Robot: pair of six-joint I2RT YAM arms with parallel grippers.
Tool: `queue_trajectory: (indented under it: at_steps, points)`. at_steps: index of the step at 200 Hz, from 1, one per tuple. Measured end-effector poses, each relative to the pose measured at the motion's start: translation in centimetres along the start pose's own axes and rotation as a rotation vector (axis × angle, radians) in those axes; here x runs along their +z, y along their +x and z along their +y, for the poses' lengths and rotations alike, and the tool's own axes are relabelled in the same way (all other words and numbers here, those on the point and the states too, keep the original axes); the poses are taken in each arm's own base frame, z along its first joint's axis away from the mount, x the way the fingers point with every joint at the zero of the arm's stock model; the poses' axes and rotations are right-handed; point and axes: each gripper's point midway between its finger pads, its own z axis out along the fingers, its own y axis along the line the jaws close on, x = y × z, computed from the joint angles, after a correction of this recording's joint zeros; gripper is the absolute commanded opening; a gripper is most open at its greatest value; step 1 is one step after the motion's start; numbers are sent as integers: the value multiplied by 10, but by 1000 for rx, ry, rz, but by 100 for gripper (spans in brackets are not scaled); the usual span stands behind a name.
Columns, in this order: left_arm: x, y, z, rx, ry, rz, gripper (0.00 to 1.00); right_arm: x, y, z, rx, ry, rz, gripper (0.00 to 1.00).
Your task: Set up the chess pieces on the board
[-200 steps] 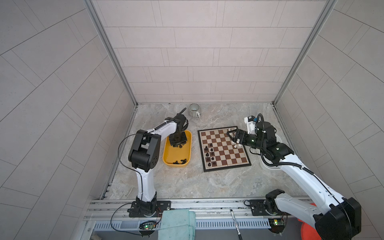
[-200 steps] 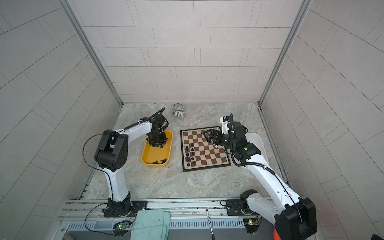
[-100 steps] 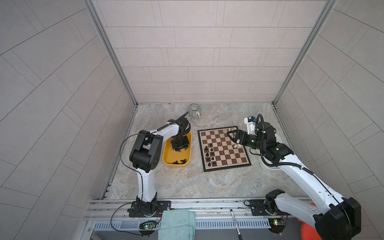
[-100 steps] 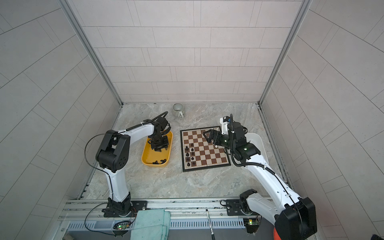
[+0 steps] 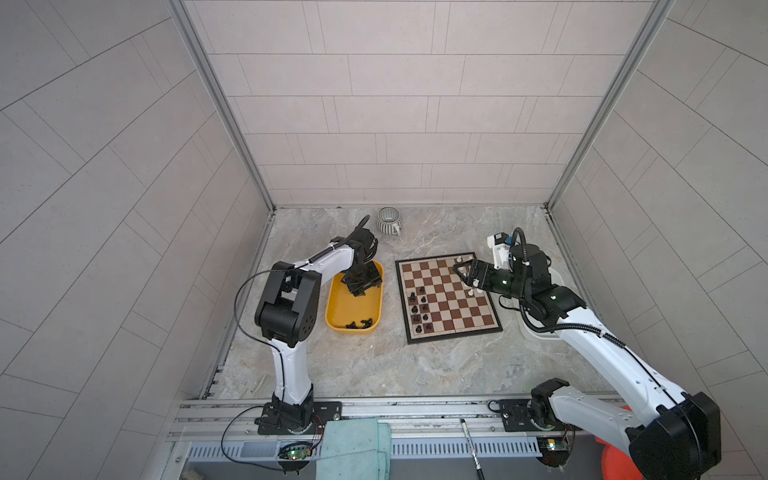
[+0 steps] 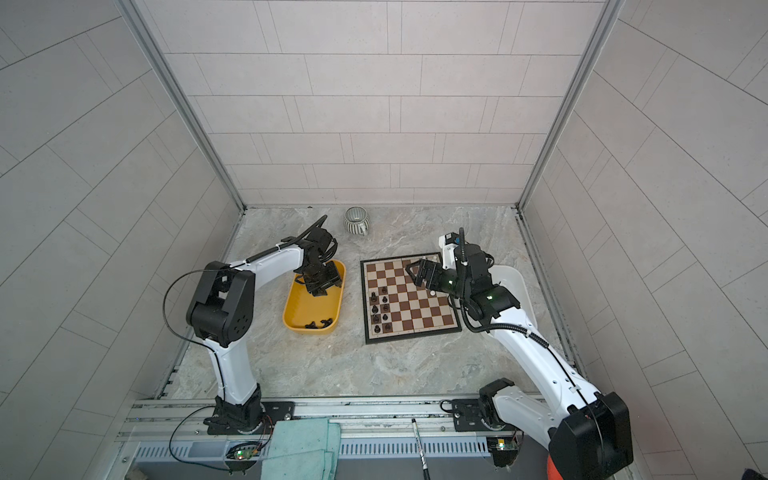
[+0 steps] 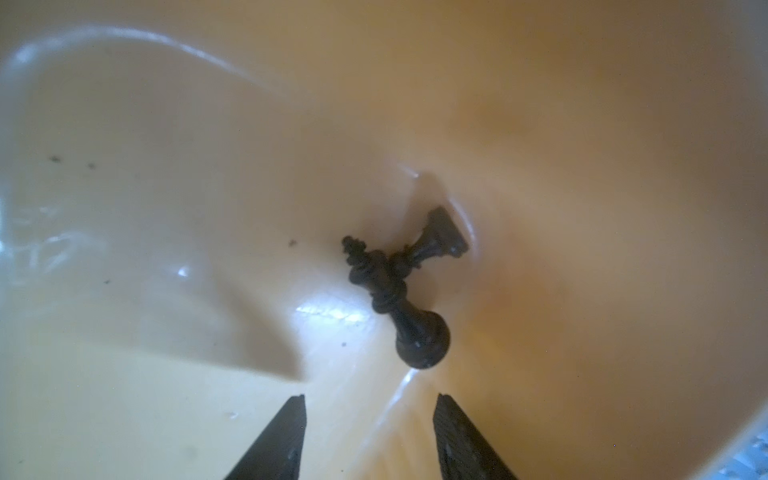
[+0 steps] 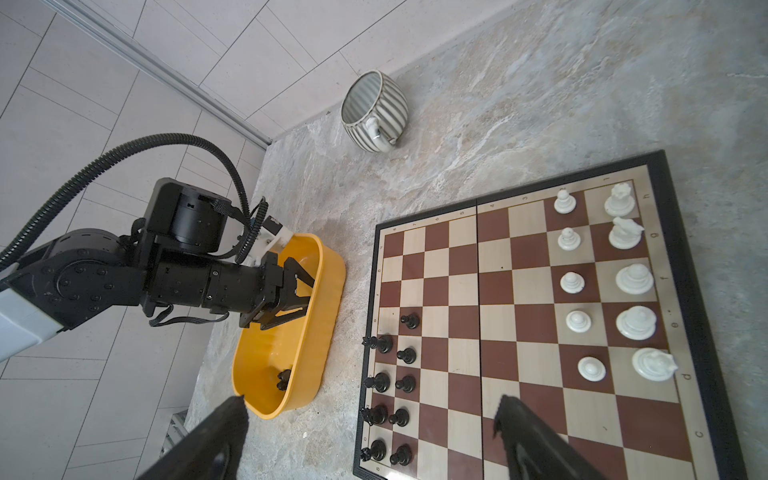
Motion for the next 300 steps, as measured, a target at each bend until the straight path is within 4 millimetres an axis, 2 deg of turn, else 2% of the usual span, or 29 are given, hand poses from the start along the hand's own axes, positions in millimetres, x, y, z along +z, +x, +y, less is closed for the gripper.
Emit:
queue_trajectory:
  at_steps: [37, 72, 143, 168, 197, 212, 246, 300]
  points:
    - [-7, -12, -14, -37, 44, -41, 56, 1, 1, 0, 0, -2, 5, 95]
    - [-10, -19, -17, -70, 52, -56, 50, 1, 1, 0, -3, -4, 7, 95]
    - [6, -24, -14, -88, 23, -43, 44, 1, 3, -1, -11, 0, 15, 95]
    - [7, -24, -12, -86, 14, -44, 38, 1, 4, -1, -12, 2, 18, 95]
    - [8, -26, -12, -82, 10, -45, 43, 1, 4, -1, -13, 3, 19, 95]
    - [8, -26, -12, -81, 11, -45, 38, 1, 4, -1, -13, 3, 19, 95]
    - [11, -27, -12, -88, 19, -53, 35, 1, 4, -1, -13, 2, 19, 95]
    - [16, -34, -16, -103, 62, -95, 37, 1, 4, -1, -13, 2, 19, 95]
